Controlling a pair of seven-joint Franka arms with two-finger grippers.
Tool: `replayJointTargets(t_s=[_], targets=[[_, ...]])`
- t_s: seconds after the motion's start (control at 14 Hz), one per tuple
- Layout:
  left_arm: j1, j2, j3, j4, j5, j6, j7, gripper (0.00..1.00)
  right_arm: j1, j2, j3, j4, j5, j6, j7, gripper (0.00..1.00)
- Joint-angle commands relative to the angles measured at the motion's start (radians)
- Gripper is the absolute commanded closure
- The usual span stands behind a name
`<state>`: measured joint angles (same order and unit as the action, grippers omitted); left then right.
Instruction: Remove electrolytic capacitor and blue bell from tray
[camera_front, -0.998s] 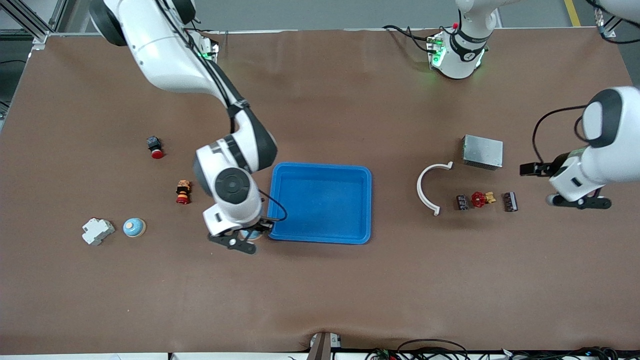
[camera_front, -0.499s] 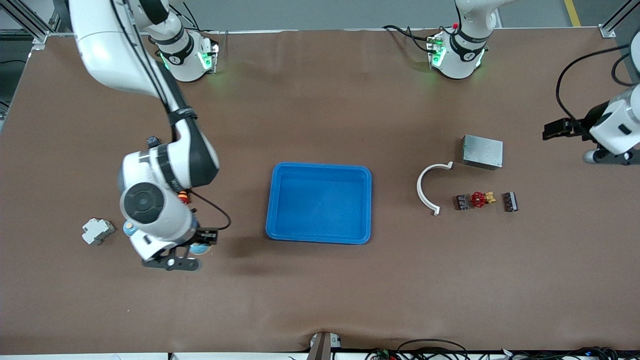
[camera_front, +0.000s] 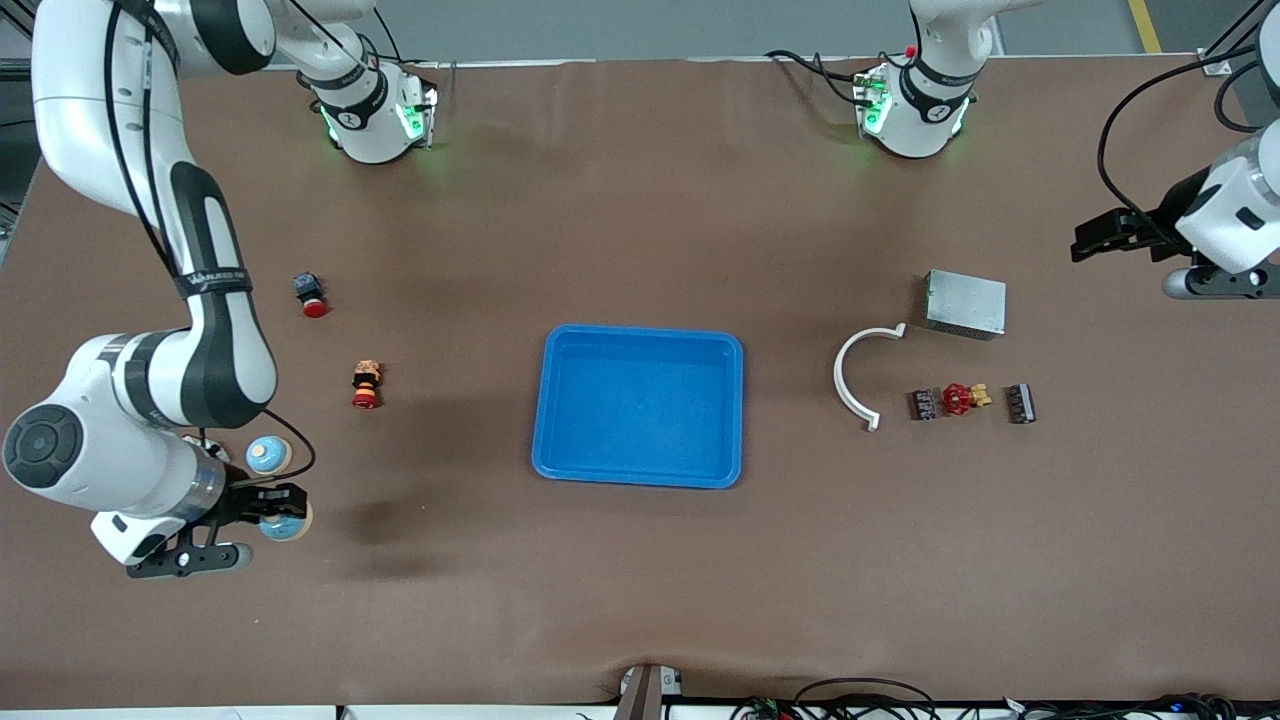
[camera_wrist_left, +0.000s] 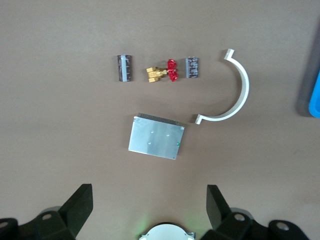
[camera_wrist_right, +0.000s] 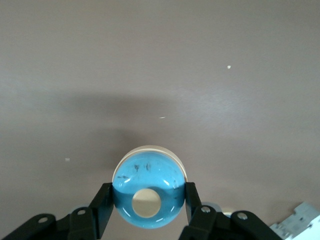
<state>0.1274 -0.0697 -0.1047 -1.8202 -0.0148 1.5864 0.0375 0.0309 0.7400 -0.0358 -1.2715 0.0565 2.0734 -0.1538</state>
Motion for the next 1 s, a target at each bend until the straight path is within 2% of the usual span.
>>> replayJointTargets(t_s=[0.0,0.21,0.36,0.71,0.78,0.93], targets=[[-0.132,-0.004,0.121,0.012,-0.016,-0.006,-0.028,0.00,-0.035,0.022,0.019,-0.008,0.014,0.031,-0.079,1.00],[-0.138,0.016,0.096,0.045,-0.016,-0.005,-0.094,0.00,-0.045,0.035,0.019,-0.008,0.003,0.039,-0.125,1.00],[-0.140,0.060,0.069,0.131,-0.016,-0.006,-0.131,0.00,-0.071,0.062,0.017,-0.002,0.008,0.063,-0.217,1.00],[-0.146,0.223,0.066,0.367,-0.037,-0.006,-0.128,0.00,-0.114,0.094,0.019,0.000,0.008,0.091,-0.286,1.00],[-0.144,0.249,0.068,0.396,-0.040,-0.006,-0.127,0.00,-0.123,0.099,0.019,0.000,0.008,0.093,-0.308,1.00],[-0.143,0.251,0.068,0.397,-0.036,-0.005,-0.114,0.00,-0.137,0.110,0.019,0.001,0.009,0.093,-0.320,1.00]])
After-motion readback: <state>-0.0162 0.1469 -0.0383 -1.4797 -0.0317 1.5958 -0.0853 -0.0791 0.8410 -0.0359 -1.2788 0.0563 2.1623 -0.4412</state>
